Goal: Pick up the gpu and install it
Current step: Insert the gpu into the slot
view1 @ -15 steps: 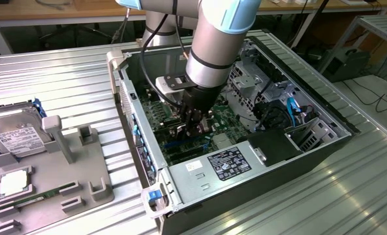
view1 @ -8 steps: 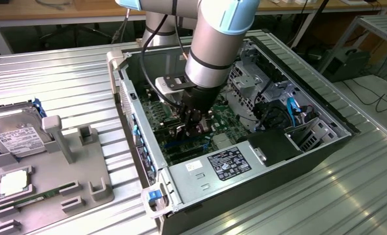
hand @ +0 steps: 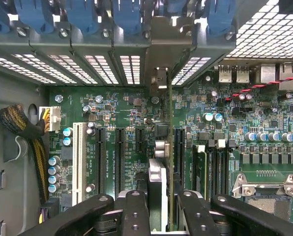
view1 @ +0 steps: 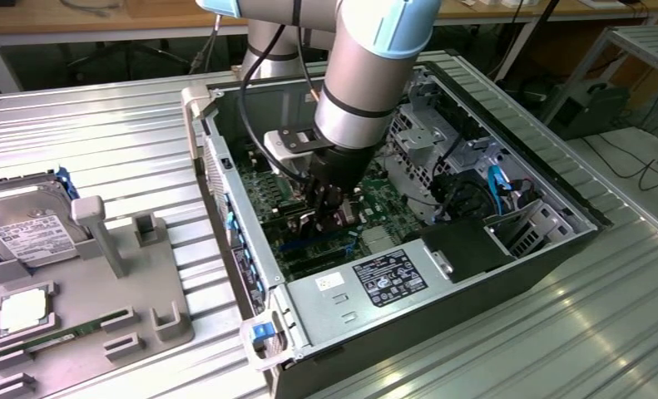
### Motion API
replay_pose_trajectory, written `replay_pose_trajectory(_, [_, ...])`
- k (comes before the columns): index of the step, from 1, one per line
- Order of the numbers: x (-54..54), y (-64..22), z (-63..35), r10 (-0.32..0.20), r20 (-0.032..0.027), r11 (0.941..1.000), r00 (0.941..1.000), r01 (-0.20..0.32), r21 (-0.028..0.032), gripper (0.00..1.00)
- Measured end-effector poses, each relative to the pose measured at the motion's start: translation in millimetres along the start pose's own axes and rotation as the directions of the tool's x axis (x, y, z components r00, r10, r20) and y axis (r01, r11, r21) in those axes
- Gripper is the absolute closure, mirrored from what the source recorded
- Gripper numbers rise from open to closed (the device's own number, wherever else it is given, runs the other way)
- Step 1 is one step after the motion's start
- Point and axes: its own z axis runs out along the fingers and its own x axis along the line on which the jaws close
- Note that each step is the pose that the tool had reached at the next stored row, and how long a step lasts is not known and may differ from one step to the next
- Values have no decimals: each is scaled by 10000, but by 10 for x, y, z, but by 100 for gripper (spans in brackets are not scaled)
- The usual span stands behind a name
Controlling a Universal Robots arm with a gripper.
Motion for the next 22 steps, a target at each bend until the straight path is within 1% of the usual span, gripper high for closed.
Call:
replay_pose_trajectory(8, [-1, 0, 0, 0, 0, 10000, 10000, 0, 0, 72])
replay_pose_trajectory(10, [-27, 0, 1, 1, 0, 10000, 10000, -1, 0, 72])
replay_pose_trajectory(15, [-31, 3, 4, 0, -1, 10000, 10000, 0, 0, 72])
replay_pose_trajectory(19, [-29, 5, 49, 0, -12, 10000, 10000, 0, -5, 72])
replay_pose_trajectory(22, [-30, 4, 58, 0, -1, 10000, 10000, 0, -1, 72])
